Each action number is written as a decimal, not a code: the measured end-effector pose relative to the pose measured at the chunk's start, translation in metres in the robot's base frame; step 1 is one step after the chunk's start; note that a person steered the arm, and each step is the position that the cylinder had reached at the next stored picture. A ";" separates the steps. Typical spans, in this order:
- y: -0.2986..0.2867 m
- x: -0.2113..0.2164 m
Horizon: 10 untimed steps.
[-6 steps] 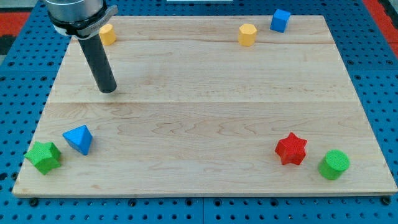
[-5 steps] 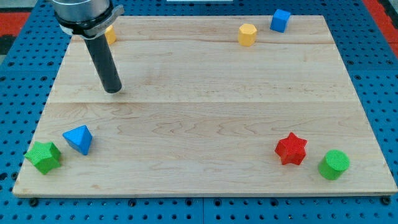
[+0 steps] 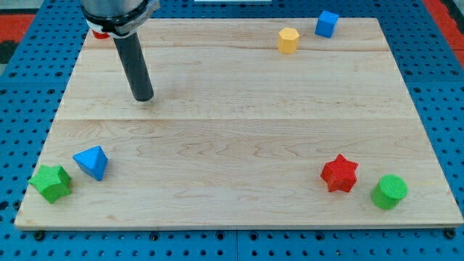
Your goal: Move your arm towards the bottom right
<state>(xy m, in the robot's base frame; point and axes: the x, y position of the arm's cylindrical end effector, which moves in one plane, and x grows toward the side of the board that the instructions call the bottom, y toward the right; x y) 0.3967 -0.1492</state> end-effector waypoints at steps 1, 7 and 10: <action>0.002 0.000; 0.122 -0.137; 0.277 0.022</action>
